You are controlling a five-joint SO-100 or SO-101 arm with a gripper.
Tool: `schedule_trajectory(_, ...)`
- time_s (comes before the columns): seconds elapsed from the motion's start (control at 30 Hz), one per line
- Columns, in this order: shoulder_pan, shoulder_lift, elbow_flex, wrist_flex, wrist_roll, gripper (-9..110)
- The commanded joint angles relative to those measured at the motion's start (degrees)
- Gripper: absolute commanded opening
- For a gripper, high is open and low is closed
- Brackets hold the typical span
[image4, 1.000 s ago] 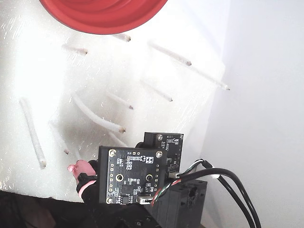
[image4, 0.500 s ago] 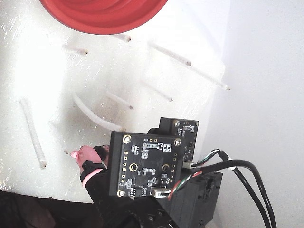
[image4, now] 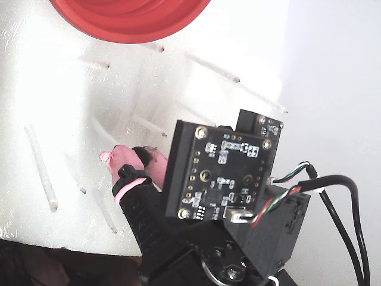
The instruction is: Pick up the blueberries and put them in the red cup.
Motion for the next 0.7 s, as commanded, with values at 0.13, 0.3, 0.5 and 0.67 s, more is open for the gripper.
schedule_trajectory(0.13,-2.20,-0.79,-5.45,-1.32,0.35,10)
schedule_trajectory(0.3,-2.72,-2.81,-7.82,-2.20,0.53,10)
schedule_trajectory(0.5,-3.34,-5.01,-11.60,-2.64,0.79,10)
schedule_trajectory(0.67,-3.69,-7.47,-14.94,-2.64,0.62,10)
